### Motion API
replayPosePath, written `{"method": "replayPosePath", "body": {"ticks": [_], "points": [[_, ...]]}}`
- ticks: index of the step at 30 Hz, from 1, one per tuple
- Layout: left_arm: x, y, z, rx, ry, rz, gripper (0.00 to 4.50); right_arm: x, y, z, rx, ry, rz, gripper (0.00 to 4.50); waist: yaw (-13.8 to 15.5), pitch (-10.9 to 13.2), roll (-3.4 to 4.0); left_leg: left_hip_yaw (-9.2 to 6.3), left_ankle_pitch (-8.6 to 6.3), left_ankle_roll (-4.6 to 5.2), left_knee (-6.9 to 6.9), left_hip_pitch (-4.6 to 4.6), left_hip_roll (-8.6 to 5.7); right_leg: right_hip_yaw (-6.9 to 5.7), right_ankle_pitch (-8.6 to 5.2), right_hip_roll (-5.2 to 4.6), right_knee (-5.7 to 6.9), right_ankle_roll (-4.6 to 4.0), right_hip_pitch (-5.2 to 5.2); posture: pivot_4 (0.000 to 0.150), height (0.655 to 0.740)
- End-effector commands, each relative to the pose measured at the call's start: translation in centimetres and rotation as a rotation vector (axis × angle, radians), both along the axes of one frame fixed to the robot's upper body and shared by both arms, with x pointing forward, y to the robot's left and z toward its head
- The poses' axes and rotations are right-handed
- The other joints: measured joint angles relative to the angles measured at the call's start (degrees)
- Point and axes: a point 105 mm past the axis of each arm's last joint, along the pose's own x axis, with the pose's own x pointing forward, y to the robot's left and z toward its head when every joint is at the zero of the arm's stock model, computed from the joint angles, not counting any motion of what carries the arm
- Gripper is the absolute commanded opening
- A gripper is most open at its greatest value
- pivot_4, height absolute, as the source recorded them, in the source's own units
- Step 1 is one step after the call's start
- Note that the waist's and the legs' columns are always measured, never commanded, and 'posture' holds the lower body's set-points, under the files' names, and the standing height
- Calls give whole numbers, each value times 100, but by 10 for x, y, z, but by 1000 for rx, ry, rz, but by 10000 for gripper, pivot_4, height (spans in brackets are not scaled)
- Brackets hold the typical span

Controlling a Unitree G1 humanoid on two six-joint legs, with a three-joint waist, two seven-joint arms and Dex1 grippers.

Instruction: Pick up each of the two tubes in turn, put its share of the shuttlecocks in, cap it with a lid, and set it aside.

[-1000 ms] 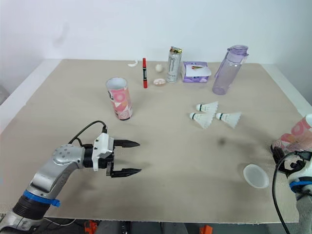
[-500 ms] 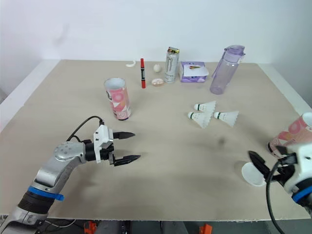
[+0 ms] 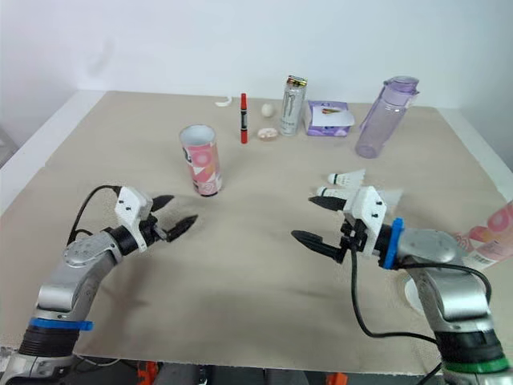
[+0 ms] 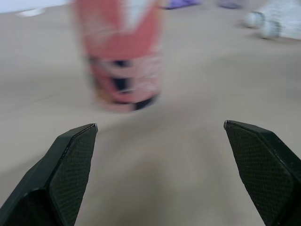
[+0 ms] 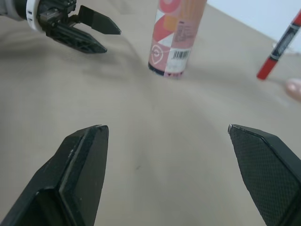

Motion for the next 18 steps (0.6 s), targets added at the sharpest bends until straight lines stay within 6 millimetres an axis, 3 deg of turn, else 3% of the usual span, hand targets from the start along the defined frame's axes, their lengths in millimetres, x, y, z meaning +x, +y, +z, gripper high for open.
{"method": "replayPosePath", "body": {"ticks": [1, 6, 18], "points": [[6, 2, 9, -23, -26, -12, 45000, 7, 3, 5, -17, -59, 27, 43776, 17, 0, 0, 0, 0, -1, 0, 0, 0, -1, 1, 0, 0, -1, 1, 1500, 7400], [18, 2, 7, -20, -9, -55, 45000, 17, 11, 4, -26, -86, 41, 43776, 28, 0, 0, -5, 0, -1, 0, 0, 2, -9, 5, 3, 1, -7, 0, 1500, 7400], [47, -2, 2, 43, 4, -146, 45000, 19, 18, 3, -48, -113, 30, 43776, 36, 0, 0, -19, 1, -2, 2, -4, 1, -19, 8, 5, 4, -12, 2, 1500, 7400]]}}
